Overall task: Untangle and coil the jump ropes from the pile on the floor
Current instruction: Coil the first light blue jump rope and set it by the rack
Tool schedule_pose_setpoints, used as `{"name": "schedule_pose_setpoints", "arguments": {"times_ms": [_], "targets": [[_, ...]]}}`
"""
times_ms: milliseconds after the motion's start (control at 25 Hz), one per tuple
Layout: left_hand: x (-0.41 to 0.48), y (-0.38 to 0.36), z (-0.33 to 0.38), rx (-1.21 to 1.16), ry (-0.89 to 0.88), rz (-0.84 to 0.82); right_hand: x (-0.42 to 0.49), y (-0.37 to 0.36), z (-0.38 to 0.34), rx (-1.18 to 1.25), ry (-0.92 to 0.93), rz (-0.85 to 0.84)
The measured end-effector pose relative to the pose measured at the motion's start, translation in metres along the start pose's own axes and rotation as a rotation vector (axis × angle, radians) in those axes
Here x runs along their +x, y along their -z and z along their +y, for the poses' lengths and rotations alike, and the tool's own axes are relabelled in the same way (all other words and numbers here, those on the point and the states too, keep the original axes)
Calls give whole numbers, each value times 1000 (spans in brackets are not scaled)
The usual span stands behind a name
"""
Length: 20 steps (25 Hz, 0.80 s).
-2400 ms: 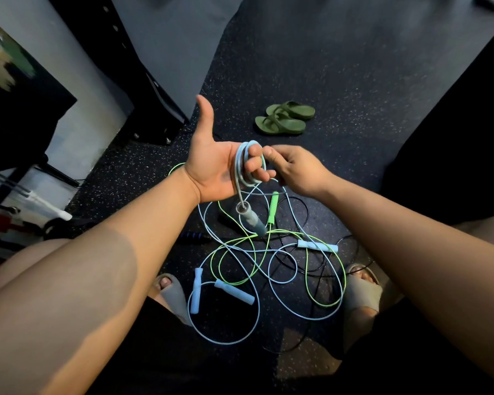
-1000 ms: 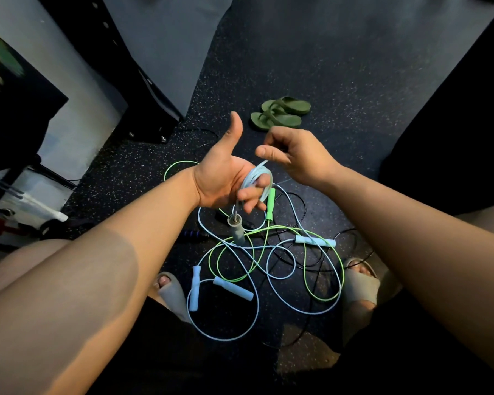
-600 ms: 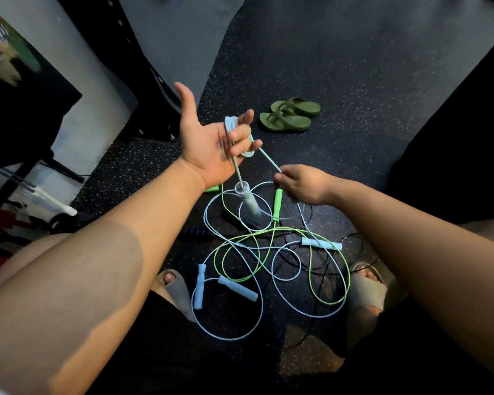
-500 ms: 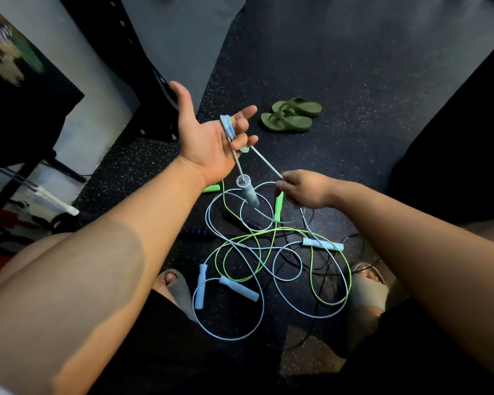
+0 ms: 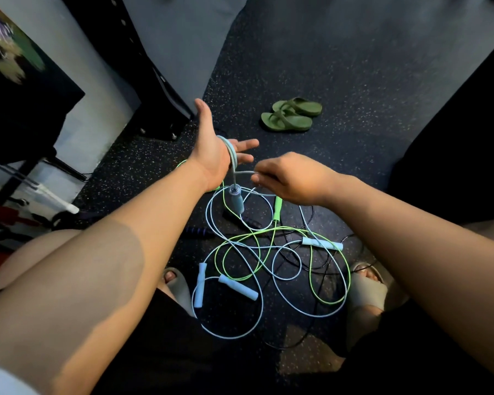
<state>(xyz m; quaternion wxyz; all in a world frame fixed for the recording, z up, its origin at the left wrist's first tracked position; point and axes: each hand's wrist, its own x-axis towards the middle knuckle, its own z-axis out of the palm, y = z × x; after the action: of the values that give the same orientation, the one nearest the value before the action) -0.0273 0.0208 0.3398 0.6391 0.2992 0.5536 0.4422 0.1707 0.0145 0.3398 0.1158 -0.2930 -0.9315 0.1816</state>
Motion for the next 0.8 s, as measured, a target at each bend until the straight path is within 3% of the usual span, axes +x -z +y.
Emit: {"name": "schedule_pose_setpoints", "arguments": {"times_ms": [200,320,600,800], "targets": [[-21,-18,-3,316,202,-374,1,16,4,156,-62,195],[-32,-25,-4,306,277,-530,1,24,14,270,-103,243],[-40,-21,7,324,285,-667,-5,10,29,346,-199,231],[-42,-16,15,66,184,-583,-9,-8,33,329,-297,173]]}}
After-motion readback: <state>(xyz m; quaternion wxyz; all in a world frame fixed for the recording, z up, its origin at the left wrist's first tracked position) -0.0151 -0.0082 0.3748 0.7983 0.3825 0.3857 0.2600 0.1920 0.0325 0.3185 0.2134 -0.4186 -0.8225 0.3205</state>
